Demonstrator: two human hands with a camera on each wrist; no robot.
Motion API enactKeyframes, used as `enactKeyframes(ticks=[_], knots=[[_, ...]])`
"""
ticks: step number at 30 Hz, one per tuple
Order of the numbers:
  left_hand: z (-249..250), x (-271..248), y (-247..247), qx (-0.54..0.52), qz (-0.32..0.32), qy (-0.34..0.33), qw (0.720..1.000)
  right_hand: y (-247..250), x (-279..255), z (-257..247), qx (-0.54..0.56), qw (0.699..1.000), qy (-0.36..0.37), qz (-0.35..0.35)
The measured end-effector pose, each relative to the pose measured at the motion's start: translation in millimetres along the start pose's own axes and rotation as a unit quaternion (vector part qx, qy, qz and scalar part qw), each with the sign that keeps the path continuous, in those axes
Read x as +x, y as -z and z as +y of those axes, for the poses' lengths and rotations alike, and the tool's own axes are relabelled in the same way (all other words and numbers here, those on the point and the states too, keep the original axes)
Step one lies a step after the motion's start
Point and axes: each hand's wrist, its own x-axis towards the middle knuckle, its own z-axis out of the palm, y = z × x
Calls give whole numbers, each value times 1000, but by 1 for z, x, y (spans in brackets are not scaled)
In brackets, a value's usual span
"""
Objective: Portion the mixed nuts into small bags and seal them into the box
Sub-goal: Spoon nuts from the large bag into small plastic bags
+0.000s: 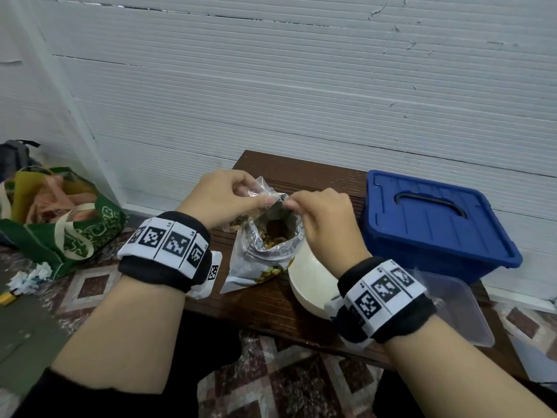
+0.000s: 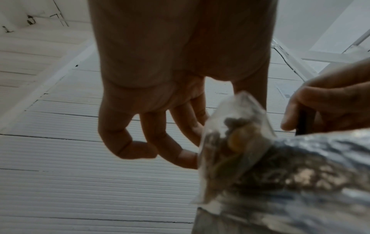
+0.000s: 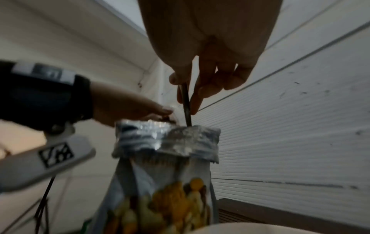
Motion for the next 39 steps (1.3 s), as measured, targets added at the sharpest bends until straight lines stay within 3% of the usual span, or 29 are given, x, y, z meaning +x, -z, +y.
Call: enactKeyframes(ticks=[3, 5, 8, 11, 14, 18, 21, 30, 39], knots=[[0, 0, 0, 4, 10, -2, 1000, -5, -3, -6, -86, 994, 71, -7], [-1, 1, -1, 4, 13, -3, 1000, -10, -4, -7, -98, 992, 76, -19], [-2, 1, -2, 0, 8, -2, 1000, -10, -3, -8, -74, 997, 18, -35], [-3, 1, -2, 5, 1, 3, 1000, -3, 2, -5, -20, 995, -86, -48], [-2, 2, -2, -1, -2, 5, 1000, 2, 3, -2, 53, 986, -157, -20], [-1, 0, -3, -13, -9, 9, 1000, 5, 5, -1, 145, 947, -287, 4], [-2, 0, -2, -8, -3, 3, 1000, 7, 6, 3, 172, 923, -344, 29], [0, -1, 7, 1, -7, -2, 1000, 22, 13, 16, 187, 889, -407, 99], [-2, -3, 14, 35, -51, -9, 998, 58, 28, 25, 156, 888, -409, 142]])
